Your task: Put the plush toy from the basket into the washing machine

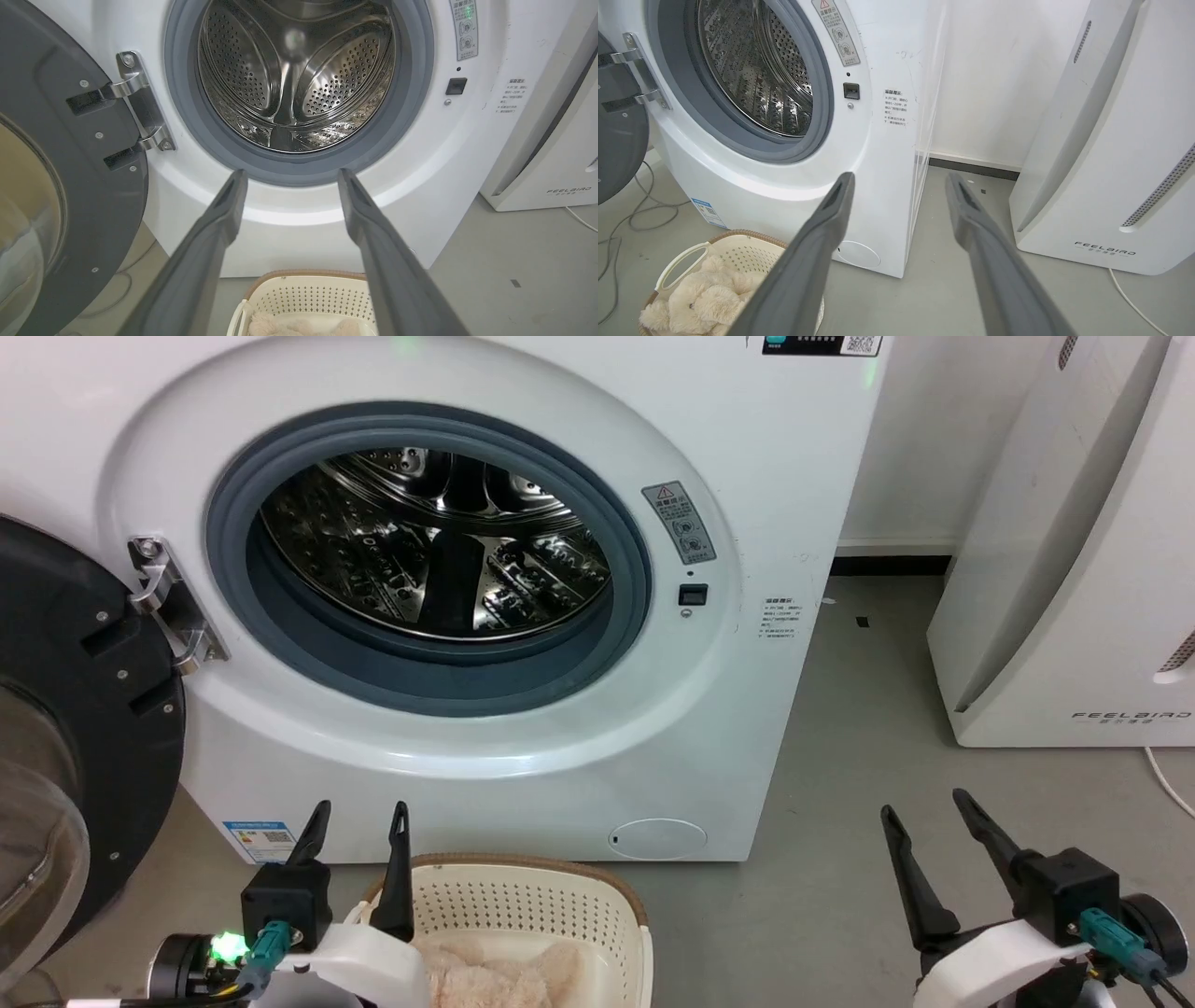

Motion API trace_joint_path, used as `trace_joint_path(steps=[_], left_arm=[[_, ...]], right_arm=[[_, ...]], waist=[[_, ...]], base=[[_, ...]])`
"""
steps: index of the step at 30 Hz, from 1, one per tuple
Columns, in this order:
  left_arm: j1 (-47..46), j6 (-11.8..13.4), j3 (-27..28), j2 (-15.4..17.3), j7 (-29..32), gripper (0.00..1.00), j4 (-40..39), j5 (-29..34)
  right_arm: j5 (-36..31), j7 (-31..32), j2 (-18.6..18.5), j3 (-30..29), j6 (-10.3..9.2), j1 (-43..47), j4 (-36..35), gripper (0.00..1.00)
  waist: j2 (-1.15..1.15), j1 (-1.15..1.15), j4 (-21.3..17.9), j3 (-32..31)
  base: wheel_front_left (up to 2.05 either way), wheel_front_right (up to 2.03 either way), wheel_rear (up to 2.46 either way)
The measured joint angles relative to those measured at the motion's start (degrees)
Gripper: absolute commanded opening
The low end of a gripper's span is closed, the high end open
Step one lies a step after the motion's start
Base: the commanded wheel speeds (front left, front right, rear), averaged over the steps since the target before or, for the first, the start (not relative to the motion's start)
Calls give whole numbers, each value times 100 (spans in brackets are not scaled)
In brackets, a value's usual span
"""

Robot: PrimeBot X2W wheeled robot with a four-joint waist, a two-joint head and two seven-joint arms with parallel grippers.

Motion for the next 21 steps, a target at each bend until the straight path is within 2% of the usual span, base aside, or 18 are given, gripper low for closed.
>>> trace_joint_path(steps=[21], left_arm=[[-147, -7, -110, -1, -263, 100, 477, -196]], right_arm=[[53, -246, 0, -115, 0, -7, -44, 100]], waist=[[0, 0, -63, 392]], base=[[0, 0, 0]])
